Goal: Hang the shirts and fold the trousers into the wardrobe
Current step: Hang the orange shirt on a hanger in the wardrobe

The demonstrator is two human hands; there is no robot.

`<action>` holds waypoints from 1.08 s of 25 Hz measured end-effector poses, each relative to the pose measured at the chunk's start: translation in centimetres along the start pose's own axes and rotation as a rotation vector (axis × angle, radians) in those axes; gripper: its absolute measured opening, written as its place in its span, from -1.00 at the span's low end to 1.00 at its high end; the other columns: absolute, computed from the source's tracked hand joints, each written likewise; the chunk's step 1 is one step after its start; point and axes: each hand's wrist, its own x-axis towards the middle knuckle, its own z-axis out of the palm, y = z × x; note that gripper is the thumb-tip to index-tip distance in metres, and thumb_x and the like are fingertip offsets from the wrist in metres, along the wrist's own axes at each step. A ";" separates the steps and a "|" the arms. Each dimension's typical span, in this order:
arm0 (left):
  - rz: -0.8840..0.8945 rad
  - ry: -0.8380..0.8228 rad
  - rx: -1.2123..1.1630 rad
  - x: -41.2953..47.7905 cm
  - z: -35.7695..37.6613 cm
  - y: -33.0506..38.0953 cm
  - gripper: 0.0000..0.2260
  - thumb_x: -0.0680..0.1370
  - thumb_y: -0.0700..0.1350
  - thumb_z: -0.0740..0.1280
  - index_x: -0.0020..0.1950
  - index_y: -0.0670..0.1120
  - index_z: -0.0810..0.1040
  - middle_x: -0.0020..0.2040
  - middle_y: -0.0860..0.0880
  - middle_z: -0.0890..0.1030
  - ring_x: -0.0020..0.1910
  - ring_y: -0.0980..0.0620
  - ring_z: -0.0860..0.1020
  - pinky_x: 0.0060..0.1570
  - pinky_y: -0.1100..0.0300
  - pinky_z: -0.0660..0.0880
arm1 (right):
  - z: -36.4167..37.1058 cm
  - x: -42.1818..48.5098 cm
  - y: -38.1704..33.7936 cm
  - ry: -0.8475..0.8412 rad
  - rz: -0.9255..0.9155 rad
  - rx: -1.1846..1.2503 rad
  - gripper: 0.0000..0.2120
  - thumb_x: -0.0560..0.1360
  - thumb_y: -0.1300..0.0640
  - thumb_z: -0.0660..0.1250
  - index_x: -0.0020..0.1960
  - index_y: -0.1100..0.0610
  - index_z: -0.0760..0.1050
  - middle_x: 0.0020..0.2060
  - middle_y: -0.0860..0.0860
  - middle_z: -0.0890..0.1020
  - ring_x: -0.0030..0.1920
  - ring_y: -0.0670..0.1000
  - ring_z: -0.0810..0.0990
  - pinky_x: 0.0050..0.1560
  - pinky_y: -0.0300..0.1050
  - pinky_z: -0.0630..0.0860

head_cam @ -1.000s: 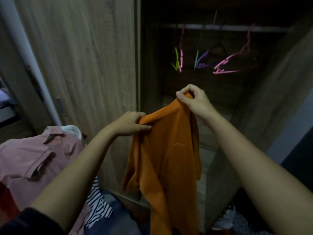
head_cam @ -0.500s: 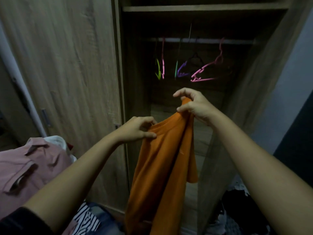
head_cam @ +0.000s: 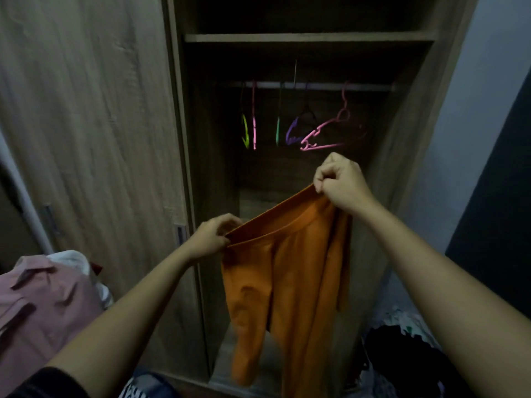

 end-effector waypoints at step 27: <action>0.108 0.464 -0.132 18.8 -12.9 2.0 -0.65 0.59 0.08 0.19 0.33 -0.03 0.40 -0.05 0.09 0.48 -0.10 0.10 0.53 -0.18 0.23 0.49 | 5.4 12.9 -2.5 -0.461 0.155 -0.172 -0.50 0.33 0.39 0.16 0.14 0.02 0.57 0.16 0.00 0.58 -0.01 -0.10 0.53 -0.17 -0.42 0.43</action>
